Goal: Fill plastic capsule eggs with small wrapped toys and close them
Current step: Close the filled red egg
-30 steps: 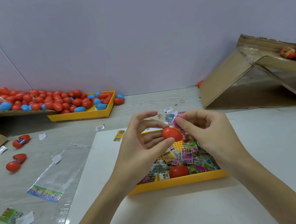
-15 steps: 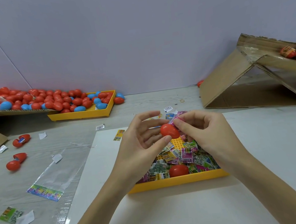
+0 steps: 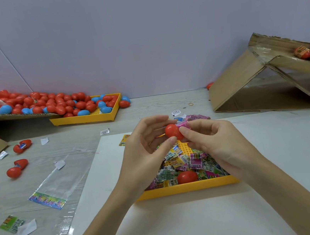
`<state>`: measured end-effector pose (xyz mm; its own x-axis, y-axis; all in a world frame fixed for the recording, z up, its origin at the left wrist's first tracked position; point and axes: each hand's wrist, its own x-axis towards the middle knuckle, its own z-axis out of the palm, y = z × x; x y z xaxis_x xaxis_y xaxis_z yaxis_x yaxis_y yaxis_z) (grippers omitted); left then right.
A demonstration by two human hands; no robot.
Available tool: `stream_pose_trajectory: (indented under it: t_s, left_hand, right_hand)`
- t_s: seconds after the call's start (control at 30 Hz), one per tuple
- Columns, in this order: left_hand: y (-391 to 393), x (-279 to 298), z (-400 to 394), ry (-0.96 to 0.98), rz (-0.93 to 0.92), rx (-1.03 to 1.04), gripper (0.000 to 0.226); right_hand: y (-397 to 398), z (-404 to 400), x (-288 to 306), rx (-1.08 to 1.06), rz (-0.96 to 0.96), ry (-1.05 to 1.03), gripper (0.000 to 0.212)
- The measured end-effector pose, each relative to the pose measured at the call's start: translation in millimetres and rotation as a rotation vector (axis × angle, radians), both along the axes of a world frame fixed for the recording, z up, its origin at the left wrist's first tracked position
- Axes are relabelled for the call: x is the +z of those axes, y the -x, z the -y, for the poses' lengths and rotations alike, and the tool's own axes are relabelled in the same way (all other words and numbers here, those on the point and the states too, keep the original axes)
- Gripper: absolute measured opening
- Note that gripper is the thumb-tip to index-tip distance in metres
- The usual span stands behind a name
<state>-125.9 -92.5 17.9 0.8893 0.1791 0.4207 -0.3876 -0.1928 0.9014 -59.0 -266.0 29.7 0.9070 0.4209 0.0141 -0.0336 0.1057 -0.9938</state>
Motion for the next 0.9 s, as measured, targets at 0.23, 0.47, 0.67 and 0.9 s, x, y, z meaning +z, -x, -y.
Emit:
stream_pose_trajectory:
  t_s: [0.23, 0.47, 0.67, 0.9]
  left_hand:
    - [-1, -2, -2, -0.105, 0.059, 0.02, 0.04]
    - [2, 1, -4, -0.156, 0.067, -0.01, 0.05]
    - [0, -1, -7, -0.377, 0.192, 0.146, 0.05]
    - [-9, -7, -11, -0.692, 0.354, 0.18, 0.048]
  right_hand:
    - [8, -6, 0, 0.058, -0.094, -0.06, 0.033]
    - [8, -4, 7, 0.089, -0.148, -0.102, 0.033]
    - [8, -5, 8, 0.231, -0.511, -0.207, 0.02]
    - [8, -10, 5, 0.273, -0.71, -0.337, 0.02]
